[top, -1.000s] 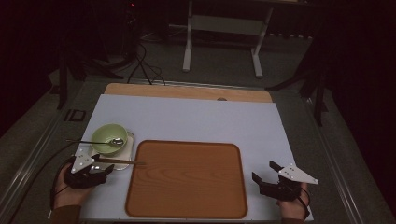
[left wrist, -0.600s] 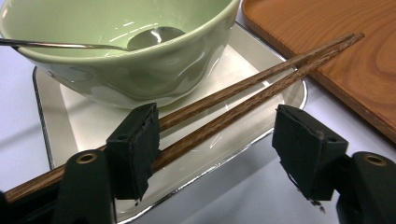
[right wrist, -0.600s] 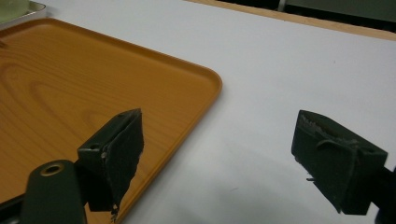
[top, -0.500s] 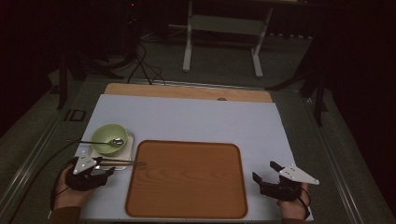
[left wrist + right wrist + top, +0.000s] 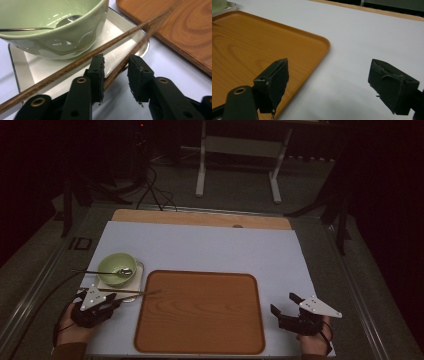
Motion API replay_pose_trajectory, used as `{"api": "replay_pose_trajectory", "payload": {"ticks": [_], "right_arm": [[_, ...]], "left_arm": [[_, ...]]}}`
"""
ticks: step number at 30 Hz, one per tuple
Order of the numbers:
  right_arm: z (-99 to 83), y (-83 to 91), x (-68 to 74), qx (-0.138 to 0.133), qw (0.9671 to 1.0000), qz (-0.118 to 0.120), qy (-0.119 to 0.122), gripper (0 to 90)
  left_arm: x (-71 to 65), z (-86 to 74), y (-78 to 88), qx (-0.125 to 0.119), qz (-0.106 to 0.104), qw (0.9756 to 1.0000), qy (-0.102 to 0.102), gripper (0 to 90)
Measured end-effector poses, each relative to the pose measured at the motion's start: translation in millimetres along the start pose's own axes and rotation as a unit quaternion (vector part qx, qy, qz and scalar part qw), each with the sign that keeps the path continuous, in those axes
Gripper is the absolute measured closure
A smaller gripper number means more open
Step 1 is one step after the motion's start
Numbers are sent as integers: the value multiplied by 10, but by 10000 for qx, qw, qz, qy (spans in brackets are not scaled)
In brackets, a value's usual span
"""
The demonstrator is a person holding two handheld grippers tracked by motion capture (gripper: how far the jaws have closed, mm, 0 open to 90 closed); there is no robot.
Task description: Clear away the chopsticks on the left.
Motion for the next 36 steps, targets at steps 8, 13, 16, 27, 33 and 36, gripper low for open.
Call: {"api": "replay_pose_trajectory", "payload": {"ticks": [8, 13, 16, 27, 33, 36], "right_arm": [[-2, -3, 0, 9, 10000, 13, -6, 167], [-2, -5, 3, 14, 10000, 19, 0, 167], [-1, -3, 3, 9, 10000, 20, -6, 167], [-1, 2, -8, -7, 10000, 0, -31, 167], [-1, 3, -10, -10, 10000, -9, -39, 167], [-1, 4, -11, -16, 10000, -13, -39, 167]], "left_arm": [[-60, 48, -13, 23, -8, 9999, -171, 808], [-112, 96, -40, 60, -8, 9996, -258, 845], [-147, 131, -72, 87, -89, 9997, -225, 849], [-224, 258, -36, -180, -384, 9990, 163, 851], [-289, 332, -4, -240, -393, 9986, 269, 851], [-317, 367, -1, -251, -398, 9984, 307, 852]]}}
Point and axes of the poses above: each handheld gripper's, and its own axes: y roughly backward along the jaws, z roughly out of its top, x roughly to its left, the point moved 7 cm from there along -y, roughly forward along the jaws, and after that the axes turned 9 degrees about -z, right-handed, at the moved point
